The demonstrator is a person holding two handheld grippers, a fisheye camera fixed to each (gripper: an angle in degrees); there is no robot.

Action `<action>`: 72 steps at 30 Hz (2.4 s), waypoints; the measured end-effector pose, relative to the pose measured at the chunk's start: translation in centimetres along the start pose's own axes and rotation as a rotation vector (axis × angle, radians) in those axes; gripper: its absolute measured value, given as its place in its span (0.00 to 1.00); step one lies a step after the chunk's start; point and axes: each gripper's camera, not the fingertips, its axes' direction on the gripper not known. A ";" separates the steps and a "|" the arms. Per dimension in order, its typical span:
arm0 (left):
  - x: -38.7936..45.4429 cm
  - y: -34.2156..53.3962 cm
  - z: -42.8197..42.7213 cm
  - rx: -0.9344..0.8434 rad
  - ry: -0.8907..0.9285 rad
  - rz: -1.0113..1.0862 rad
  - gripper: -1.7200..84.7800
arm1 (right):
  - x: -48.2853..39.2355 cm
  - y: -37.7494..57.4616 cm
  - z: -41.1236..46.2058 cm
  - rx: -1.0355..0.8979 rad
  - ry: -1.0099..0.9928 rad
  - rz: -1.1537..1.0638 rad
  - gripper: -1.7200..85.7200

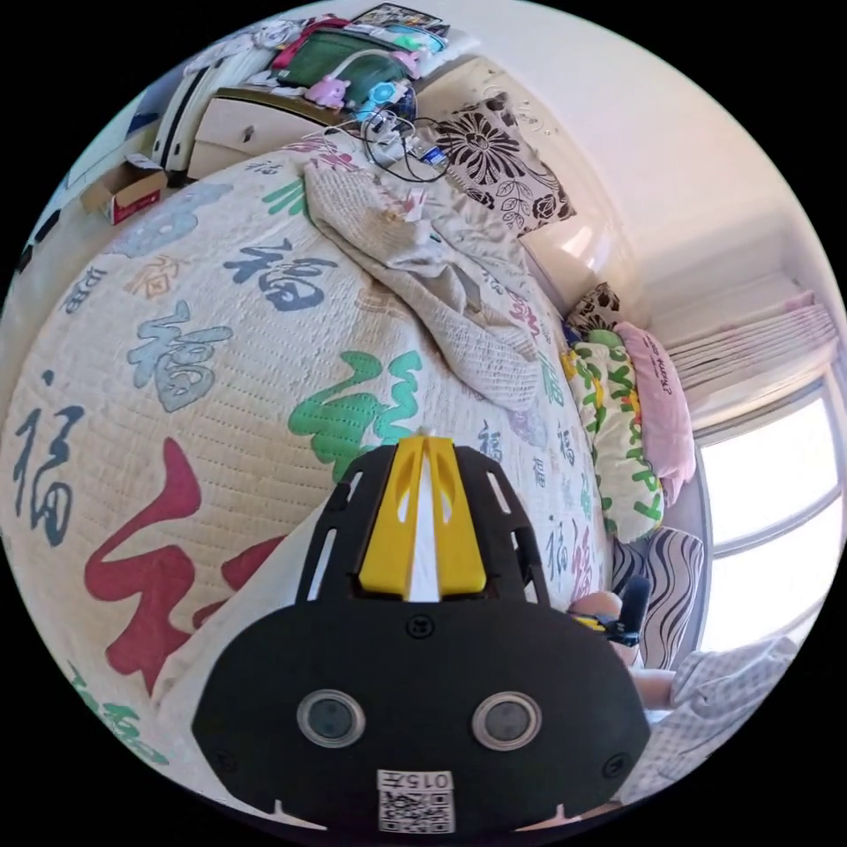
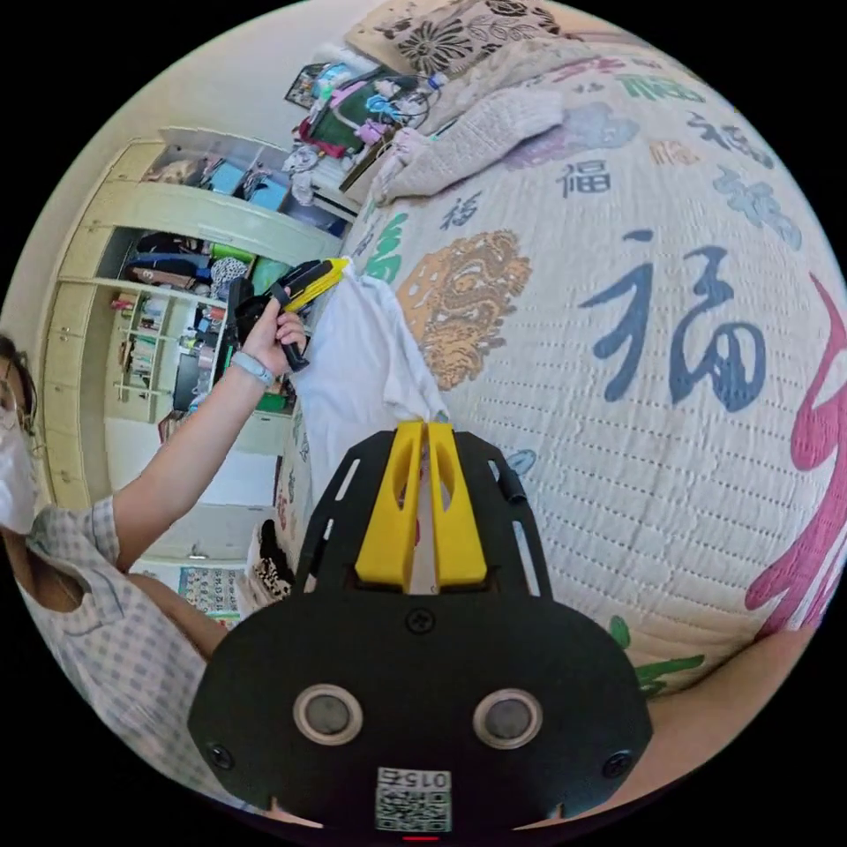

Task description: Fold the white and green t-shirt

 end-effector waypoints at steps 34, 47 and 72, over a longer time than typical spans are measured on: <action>-11.0 11.9 -10.0 0.090 -0.004 -0.088 0.19 | -13.8 -24.7 1.4 -0.269 0.029 -0.686 0.19; -14.6 12.6 -9.6 0.119 0.241 -0.152 0.12 | -14.2 -28.9 6.7 -0.697 -0.140 -0.727 0.13; 14.5 20.4 -27.0 0.242 0.056 0.780 0.02 | -21.6 -8.1 -17.7 -0.164 -0.286 -1.367 0.07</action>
